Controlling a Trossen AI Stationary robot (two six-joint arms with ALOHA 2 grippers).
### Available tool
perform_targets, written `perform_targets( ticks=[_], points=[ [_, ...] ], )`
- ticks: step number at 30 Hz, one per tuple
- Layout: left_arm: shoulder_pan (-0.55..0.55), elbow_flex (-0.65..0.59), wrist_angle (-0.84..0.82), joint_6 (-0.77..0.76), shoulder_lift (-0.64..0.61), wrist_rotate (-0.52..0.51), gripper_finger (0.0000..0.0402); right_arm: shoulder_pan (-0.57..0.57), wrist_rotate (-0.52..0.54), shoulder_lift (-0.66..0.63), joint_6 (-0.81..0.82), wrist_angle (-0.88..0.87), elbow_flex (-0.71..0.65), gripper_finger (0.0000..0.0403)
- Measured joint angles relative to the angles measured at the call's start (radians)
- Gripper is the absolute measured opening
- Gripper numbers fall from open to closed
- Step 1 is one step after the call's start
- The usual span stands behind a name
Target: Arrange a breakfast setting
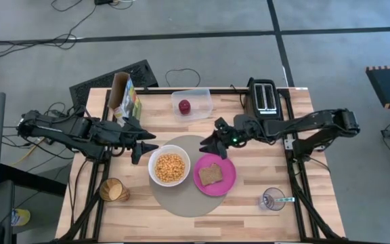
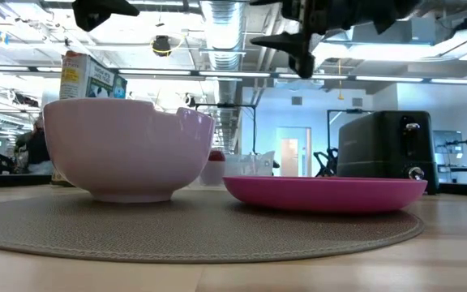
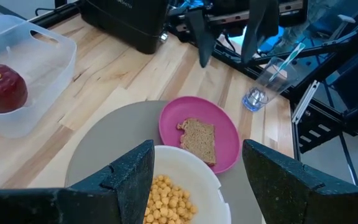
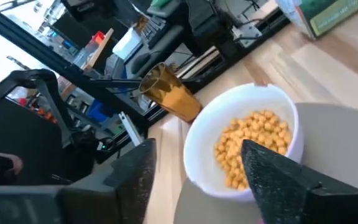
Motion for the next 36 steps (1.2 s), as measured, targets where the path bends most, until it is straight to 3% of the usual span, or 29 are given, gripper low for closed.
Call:
perform_targets(
  ticks=[5,10,14,26,36],
  points=[
    [0.0,0.0,0.0,0.0,0.0,0.0,0.0229,-0.035,-0.001,0.07,-0.077,-0.03,0.119,0.0336],
    [0.0,0.0,0.0,0.0,0.0,0.0,0.0229,-0.104,0.0,0.157,-0.127,-0.192,0.282,0.0394],
    [0.0,0.0,0.0,-0.004,0.0,0.0,0.0229,-0.165,0.0,0.228,-0.128,-0.299,0.402,0.0382],
    [0.0,0.0,0.0,-0.023,0.0,0.001,0.0229,-0.238,-0.038,0.405,-0.095,-0.311,0.56,0.0376],
    [0.0,0.0,0.0,-0.061,0.0,0.016,0.0229,-0.324,-0.025,0.592,-0.247,-0.658,0.906,0.0376]
  ],
)
